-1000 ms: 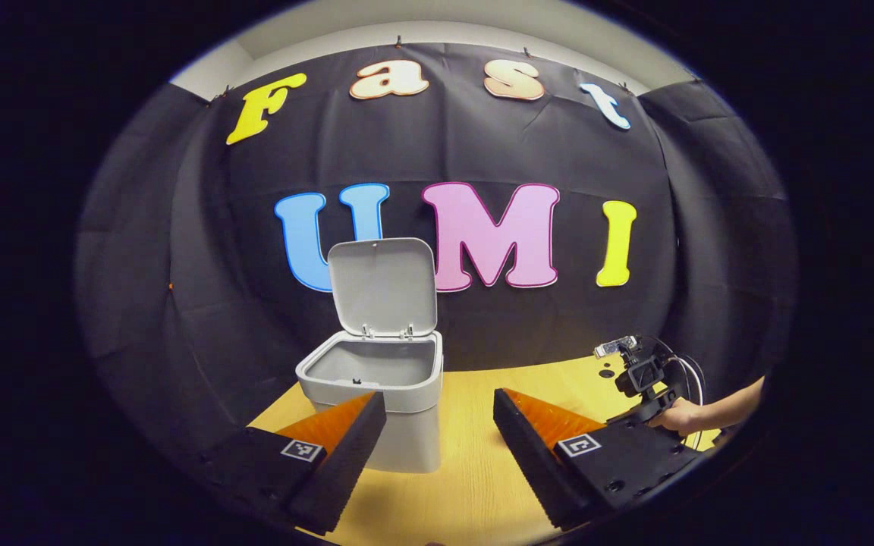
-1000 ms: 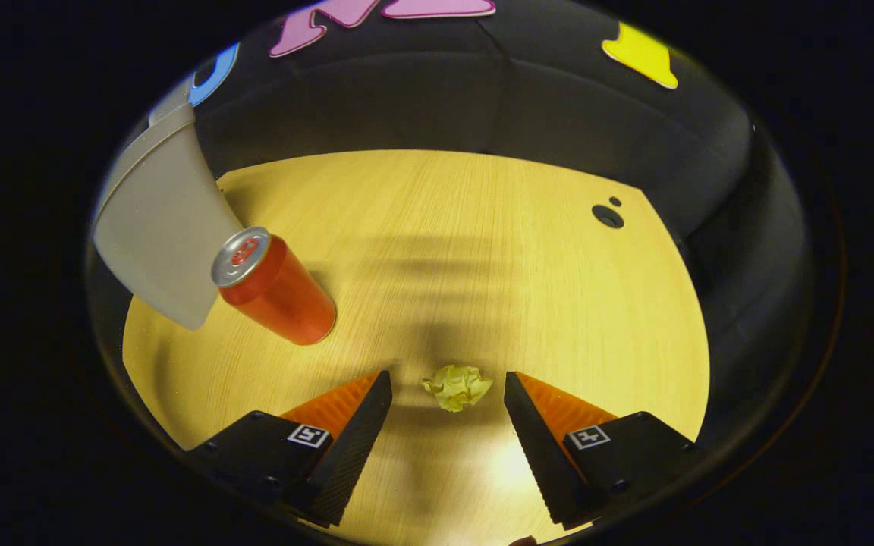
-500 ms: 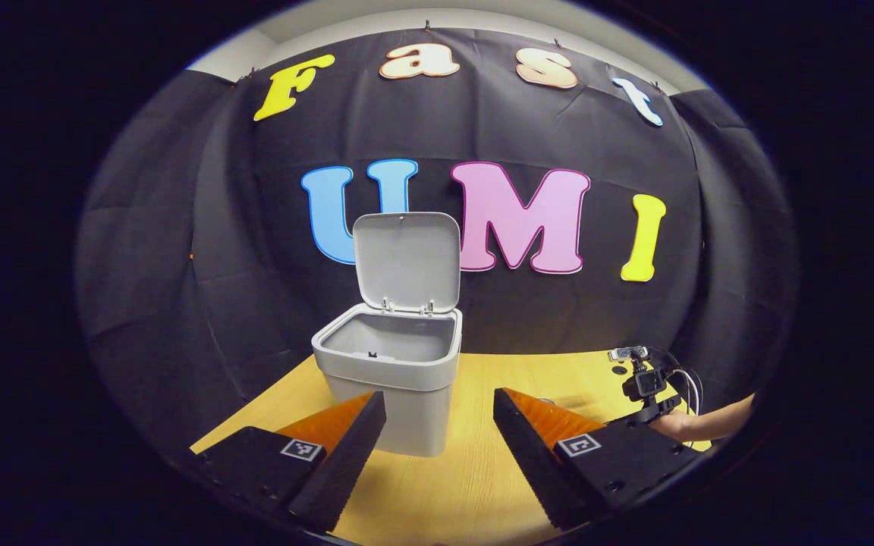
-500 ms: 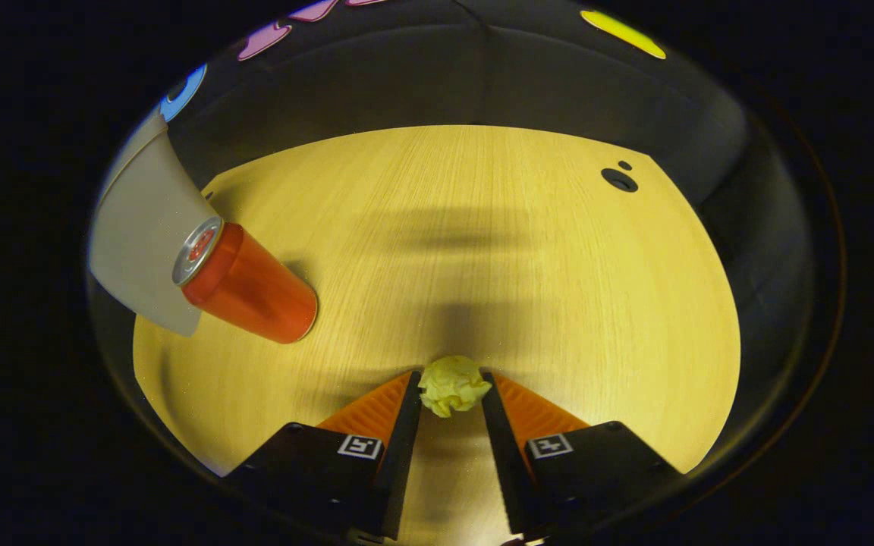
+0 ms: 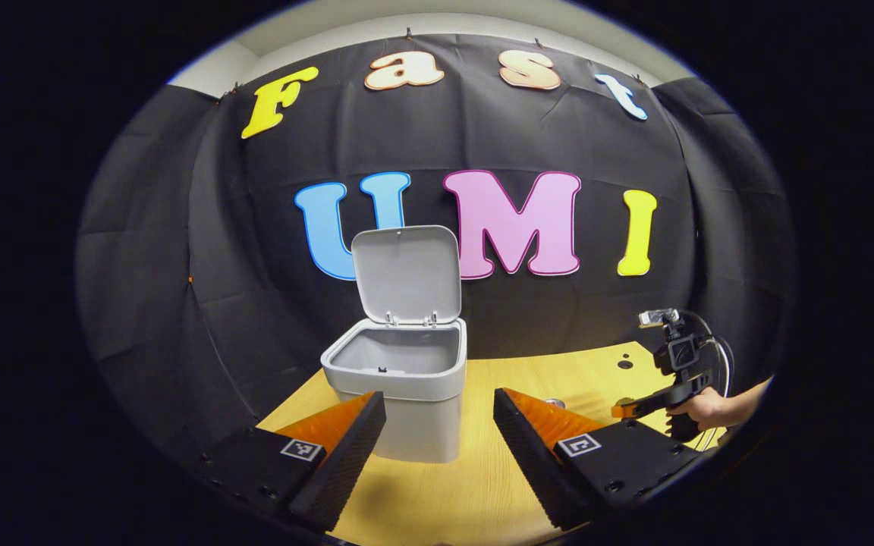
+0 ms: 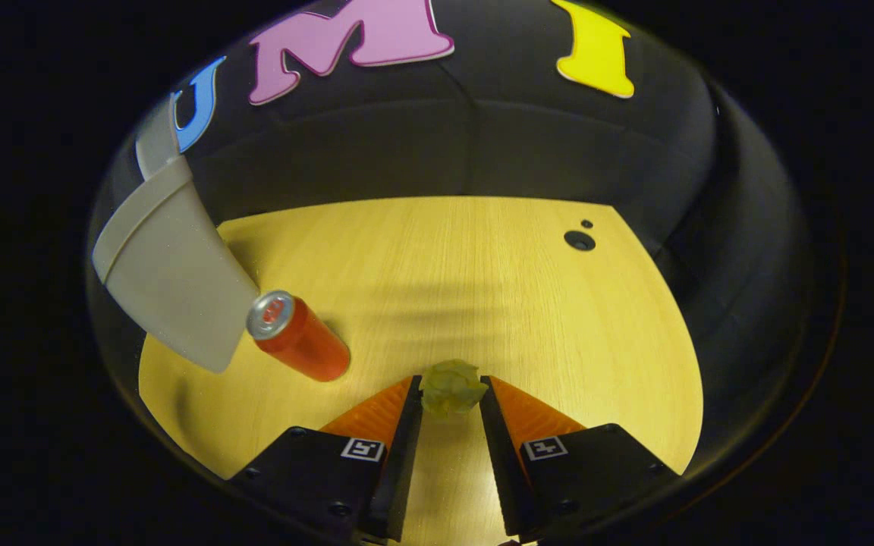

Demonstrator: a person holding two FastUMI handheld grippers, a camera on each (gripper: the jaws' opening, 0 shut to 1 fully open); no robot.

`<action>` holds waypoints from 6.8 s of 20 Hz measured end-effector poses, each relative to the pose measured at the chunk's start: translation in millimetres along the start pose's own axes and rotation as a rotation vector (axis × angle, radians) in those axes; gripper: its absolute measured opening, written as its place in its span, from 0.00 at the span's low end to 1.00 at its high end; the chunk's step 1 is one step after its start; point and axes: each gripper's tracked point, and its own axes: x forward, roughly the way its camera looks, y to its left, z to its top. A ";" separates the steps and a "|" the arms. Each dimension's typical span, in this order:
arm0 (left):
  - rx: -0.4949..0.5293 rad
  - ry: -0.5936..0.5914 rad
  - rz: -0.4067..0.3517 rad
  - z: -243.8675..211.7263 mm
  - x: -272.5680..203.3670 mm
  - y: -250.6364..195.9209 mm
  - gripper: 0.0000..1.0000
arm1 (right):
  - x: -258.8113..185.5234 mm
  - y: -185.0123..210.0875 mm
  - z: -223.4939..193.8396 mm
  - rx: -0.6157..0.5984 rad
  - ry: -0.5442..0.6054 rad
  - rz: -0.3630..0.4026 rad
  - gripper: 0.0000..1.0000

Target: Press the lid of the desktop garbage bin to open it, pick up the crumpled paper on the desktop and throw it into the bin, then pick up the pop can on the desktop and drop it into the bin, and finally close the garbage bin lid.

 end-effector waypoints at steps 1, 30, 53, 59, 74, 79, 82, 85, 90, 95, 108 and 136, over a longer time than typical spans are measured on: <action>-0.003 -0.004 -0.006 1.8 -0.2 2.9 0.96 | -10.2 7.3 14.1 -0.015 -0.035 0.009 0.51; -0.088 0.001 -0.005 -31.4 -8.0 118.2 0.96 | -113.9 363.7 190.4 -0.264 -0.407 0.452 0.37; -0.007 0.110 -0.307 -139.6 70.6 -48.5 0.97 | -177.9 123.2 199.8 -0.135 -0.762 0.096 0.97; 0.070 0.148 -0.417 -184.7 127.4 -128.5 0.97 | -162.6 -2.0 157.0 -0.010 -0.776 -0.075 0.97; 0.089 0.161 -0.438 -236.5 244.4 -232.4 0.98 | -133.5 -137.1 83.9 -0.031 -0.749 -0.329 0.97; 0.072 0.166 -0.420 -239.3 255.3 -233.5 0.97 | -118.6 -139.9 69.9 0.015 -0.701 -0.315 0.97; 0.051 0.155 -0.423 -226.9 248.5 -230.9 0.89 | -117.7 -136.9 74.5 -0.005 -0.714 -0.307 0.97; 0.049 0.126 -0.421 -199.4 235.3 -225.6 0.89 | -119.5 -125.1 82.6 0.003 -0.721 -0.281 0.97; 0.086 0.023 -0.421 -122.1 201.5 -219.3 0.89 | -147.1 -107.7 106.8 0.016 -0.786 -0.274 0.97; 0.118 -0.052 -0.426 -50.0 172.0 -213.2 0.88 | -165.4 -85.6 122.3 -0.014 -0.780 -0.251 0.97; 0.032 -0.168 -0.216 71.1 173.6 -52.4 0.88 | -252.9 -40.9 180.2 -0.013 -0.849 -0.214 0.97; -0.050 -0.178 -0.036 170.6 213.5 92.4 0.92 | -309.9 39.5 204.0 -0.073 -0.935 -0.078 0.96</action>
